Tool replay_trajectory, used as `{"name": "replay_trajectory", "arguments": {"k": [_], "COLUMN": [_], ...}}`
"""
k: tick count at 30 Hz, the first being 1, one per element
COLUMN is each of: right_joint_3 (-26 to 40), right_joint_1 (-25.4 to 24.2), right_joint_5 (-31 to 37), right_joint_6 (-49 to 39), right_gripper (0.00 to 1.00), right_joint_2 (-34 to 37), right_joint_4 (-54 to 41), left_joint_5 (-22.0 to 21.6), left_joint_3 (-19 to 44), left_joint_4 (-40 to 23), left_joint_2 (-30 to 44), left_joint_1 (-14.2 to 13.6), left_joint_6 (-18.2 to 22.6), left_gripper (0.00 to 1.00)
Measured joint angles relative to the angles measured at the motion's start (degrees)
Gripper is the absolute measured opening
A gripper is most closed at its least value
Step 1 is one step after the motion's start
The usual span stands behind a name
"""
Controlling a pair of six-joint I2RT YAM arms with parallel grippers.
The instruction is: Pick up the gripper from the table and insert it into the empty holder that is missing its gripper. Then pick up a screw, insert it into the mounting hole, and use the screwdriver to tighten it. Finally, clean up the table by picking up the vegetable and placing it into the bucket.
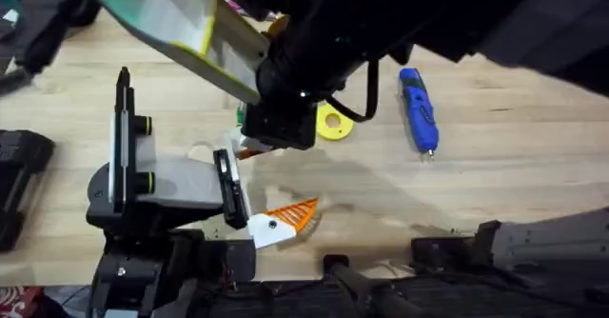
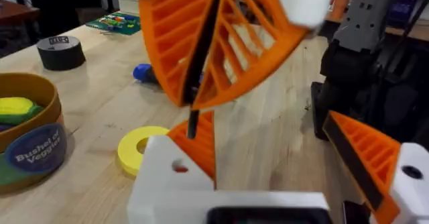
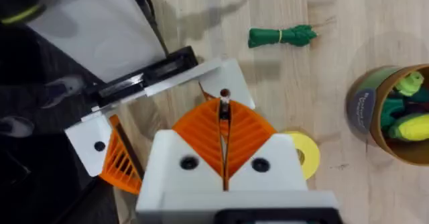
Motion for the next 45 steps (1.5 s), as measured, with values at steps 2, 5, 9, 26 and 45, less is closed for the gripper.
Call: {"name": "replay_trajectory", "arguments": {"k": [2,5,9,26,45], "right_joint_3": [0.0,0.0,0.0,0.0,0.0], "right_joint_1": [-0.02,0.0,0.0,0.0,-0.02], "right_joint_5": [0.0,-0.04,-0.46,-0.66,-0.66], "right_joint_6": [0.02,0.0,0.0,0.02,0.0], "right_gripper": [0.005,0.005,0.005,0.005,0.005], "right_joint_2": [0.0,0.0,0.0,1.53,1.77], "right_joint_4": [-0.21,-0.24,-0.28,-0.22,0.33], "left_joint_5": [0.0,0.0,0.0,0.0,0.0], "left_joint_3": [0.0,0.0,0.0,0.0,0.0], "left_joint_4": [0.0,0.0,0.0,0.0,0.0], "left_joint_2": [-0.02,-0.02,-0.02,-0.02,-0.02], "left_joint_1": [0.0,0.0,0.0,0.0,0.0], "left_joint_6": [0.0,0.0,0.0,0.0,0.0], "left_gripper": [0.985,0.986,0.986,0.985,0.985]}}
